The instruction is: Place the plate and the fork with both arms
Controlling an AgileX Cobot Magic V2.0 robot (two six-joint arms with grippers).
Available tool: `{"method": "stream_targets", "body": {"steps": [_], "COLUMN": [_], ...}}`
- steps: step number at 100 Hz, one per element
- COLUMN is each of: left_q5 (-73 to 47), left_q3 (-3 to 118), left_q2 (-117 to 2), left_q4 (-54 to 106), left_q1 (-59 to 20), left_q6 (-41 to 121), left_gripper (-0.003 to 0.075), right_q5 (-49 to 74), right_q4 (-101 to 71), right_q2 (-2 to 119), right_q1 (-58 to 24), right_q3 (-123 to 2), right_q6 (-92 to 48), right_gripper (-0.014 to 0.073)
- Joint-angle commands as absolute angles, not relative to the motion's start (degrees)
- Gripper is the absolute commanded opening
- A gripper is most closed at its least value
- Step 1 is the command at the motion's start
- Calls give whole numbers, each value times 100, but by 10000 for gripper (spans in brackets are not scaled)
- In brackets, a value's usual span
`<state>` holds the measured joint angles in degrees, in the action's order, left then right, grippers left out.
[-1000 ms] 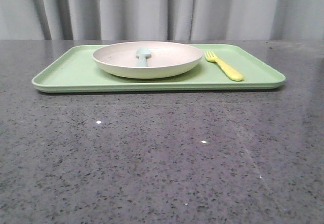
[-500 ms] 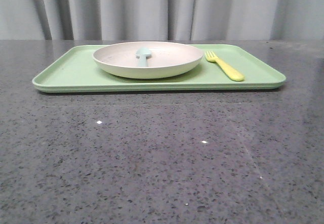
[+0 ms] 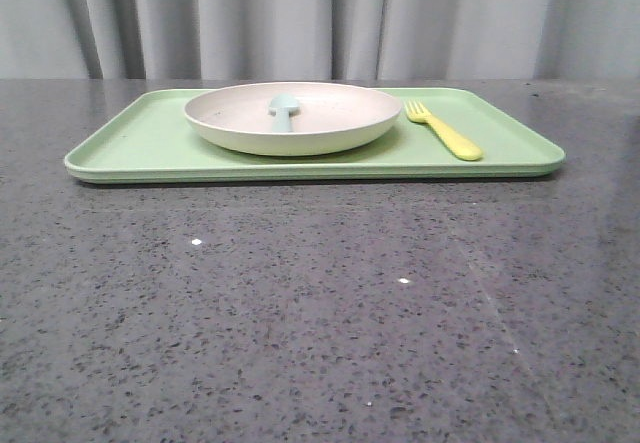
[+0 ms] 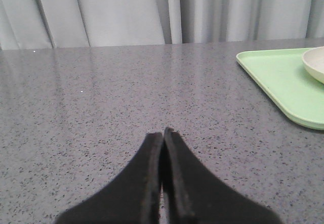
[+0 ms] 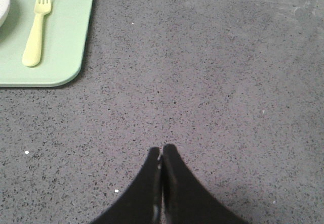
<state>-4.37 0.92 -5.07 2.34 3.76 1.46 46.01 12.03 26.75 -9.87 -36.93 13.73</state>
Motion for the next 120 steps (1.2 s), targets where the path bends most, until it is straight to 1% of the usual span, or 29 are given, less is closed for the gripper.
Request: {"method": "stream_targets", "body": {"steps": [1,29,38,64,120], "left_q5": [145,125,177,259,328], "left_q3": [135,-67,-67,-67,-67], "left_q2": [-323,206,206,206,199], "left_q4": [172,163,137,38,38], "left_q1": [331,331,299,-105,-105], "left_q6": [110,110,110,110,110], "left_gripper": [-20,-20,-20,-20,-20], "right_q5": [4268,4277,4285,4285,4285], "right_q4": [1319,1319,1319,1319,1319], "right_q2": [2707,2707,2707,2707,2707], "right_q1": [-957,-957,-957,-957,-957], "right_q3": [-3826,-3826,-3826,-3826,-3826], "right_q6": [1339,1339,1339,1339,1339], "right_gripper": [-120,-120,-120,-120,-120]}}
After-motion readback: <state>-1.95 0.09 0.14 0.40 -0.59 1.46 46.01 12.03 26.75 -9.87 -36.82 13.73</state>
